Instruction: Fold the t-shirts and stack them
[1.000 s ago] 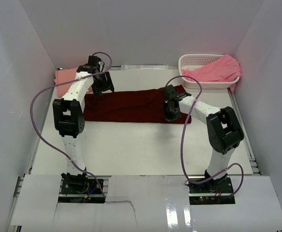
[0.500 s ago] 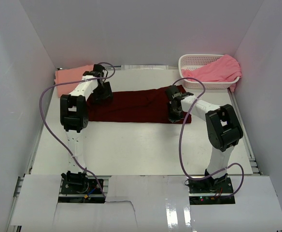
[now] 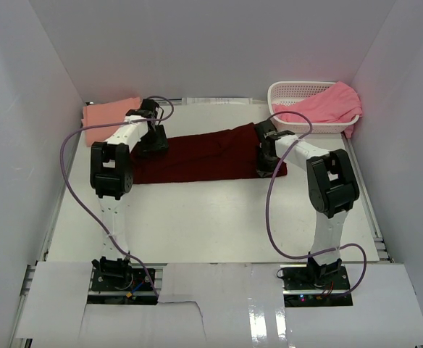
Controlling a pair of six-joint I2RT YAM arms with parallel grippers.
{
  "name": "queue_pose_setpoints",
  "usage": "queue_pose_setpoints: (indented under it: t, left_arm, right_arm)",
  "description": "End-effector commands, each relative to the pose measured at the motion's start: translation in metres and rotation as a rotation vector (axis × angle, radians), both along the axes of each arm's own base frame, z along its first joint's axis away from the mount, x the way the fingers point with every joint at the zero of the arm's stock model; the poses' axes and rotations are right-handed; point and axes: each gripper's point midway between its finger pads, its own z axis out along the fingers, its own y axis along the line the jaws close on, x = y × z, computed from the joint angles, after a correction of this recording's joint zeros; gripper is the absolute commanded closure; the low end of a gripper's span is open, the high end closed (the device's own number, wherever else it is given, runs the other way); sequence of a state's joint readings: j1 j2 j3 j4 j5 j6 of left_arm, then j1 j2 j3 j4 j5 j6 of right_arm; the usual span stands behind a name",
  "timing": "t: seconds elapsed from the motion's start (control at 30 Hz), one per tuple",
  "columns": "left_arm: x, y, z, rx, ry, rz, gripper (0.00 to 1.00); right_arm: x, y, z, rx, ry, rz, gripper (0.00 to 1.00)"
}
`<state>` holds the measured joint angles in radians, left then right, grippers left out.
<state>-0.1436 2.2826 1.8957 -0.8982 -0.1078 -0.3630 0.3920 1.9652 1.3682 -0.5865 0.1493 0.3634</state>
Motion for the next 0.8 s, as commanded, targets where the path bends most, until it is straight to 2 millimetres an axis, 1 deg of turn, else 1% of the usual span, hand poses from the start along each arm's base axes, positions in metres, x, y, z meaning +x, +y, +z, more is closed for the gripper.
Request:
queue_pose_setpoints:
  t: [0.0,0.03,0.07,0.1,0.13,0.17,0.2,0.23,0.27,0.3,0.33,0.37,0.4,0.43,0.47,0.5,0.53,0.57,0.6,0.63,0.67,0.7,0.73,0.77]
  left_arm:
    - [-0.029,0.010,0.005,0.064,0.045,0.032,0.25]
    - [-0.043,0.012,-0.002,0.081,0.075,0.041,0.25]
    - [-0.049,0.008,0.005,0.096,0.066,0.034,0.25]
    - [-0.055,0.008,0.006,0.119,0.065,0.036,0.25]
    - [-0.070,0.008,0.000,0.129,0.100,0.035,0.25]
    - [-0.076,0.003,0.007,0.122,0.087,0.037,0.25]
    - [-0.083,0.001,0.007,0.115,0.095,0.036,0.25]
    - [-0.095,-0.001,0.002,0.122,0.120,0.029,0.25]
    - [-0.102,-0.002,0.001,0.119,0.129,0.032,0.25]
    - [-0.107,-0.008,0.008,0.101,0.119,0.022,0.25]
    - [-0.114,-0.010,0.008,0.096,0.127,0.017,0.25]
    - [-0.129,-0.010,0.001,0.103,0.160,0.014,0.25]
    - [-0.135,-0.012,0.007,0.093,0.147,0.022,0.25]
    - [-0.143,-0.016,0.006,0.090,0.157,0.014,0.25]
    - [-0.151,-0.018,0.006,0.085,0.167,0.016,0.25]
    - [-0.169,-0.017,-0.001,0.083,0.203,0.031,0.25]
    - [-0.175,-0.024,0.005,0.060,0.187,0.027,0.25]
    - [-0.184,-0.025,0.005,0.054,0.194,0.032,0.25]
    - [-0.202,-0.024,-0.002,0.054,0.230,0.034,0.25]
    - [-0.209,-0.032,0.003,0.021,0.220,0.041,0.25]
    - [-0.218,-0.034,0.002,0.011,0.228,0.045,0.25]
    - [-0.237,-0.032,-0.005,0.008,0.264,0.053,0.25]
    - [-0.244,-0.038,-0.006,-0.011,0.264,0.062,0.25]
    - [-0.250,-0.044,0.000,-0.050,0.253,0.061,0.25]
  right_arm:
    - [0.006,-0.011,-0.018,-0.033,0.033,-0.020,0.92]
    - [0.009,-0.011,-0.018,-0.036,0.035,-0.021,0.92]
    - [0.010,-0.013,-0.019,-0.041,0.039,-0.022,0.92]
    - [0.011,-0.013,-0.019,-0.043,0.041,-0.022,0.92]
    - [0.015,-0.012,-0.019,-0.044,0.039,-0.021,0.92]
    - [0.016,-0.013,-0.020,-0.047,0.042,-0.021,0.92]
    - [0.017,-0.014,-0.023,-0.050,0.046,-0.022,0.92]
    - [0.020,-0.012,-0.021,-0.044,0.040,-0.022,0.92]
    - [0.023,-0.011,-0.021,-0.041,0.038,-0.018,0.92]
    - [0.023,-0.011,-0.025,-0.042,0.046,-0.016,0.92]
    - [0.026,-0.010,-0.025,-0.039,0.046,-0.015,0.92]
    - [0.033,-0.008,-0.023,-0.032,0.033,-0.013,0.92]
    - [0.035,-0.006,-0.027,-0.034,0.040,-0.008,0.92]
    - [0.038,-0.004,-0.028,-0.027,0.040,-0.004,0.92]
    - [0.047,-0.001,-0.024,-0.016,0.023,-0.003,0.92]
    - [0.051,0.001,-0.024,-0.015,0.019,0.007,0.92]
    - [0.053,0.002,-0.031,-0.018,0.029,0.010,0.92]
    - [0.057,0.002,-0.032,-0.019,0.028,0.011,0.92]
    - [0.066,0.006,-0.033,-0.012,0.019,0.014,0.92]
    - [0.070,0.008,-0.032,0.001,0.019,0.019,0.92]
    - [0.075,0.010,-0.033,0.010,0.017,0.021,0.92]
    - [0.085,0.016,-0.033,0.026,0.005,0.024,0.92]
    - [0.090,0.019,-0.033,0.046,0.004,0.031,0.92]
    - [0.095,0.022,-0.033,0.058,-0.002,0.033,0.92]
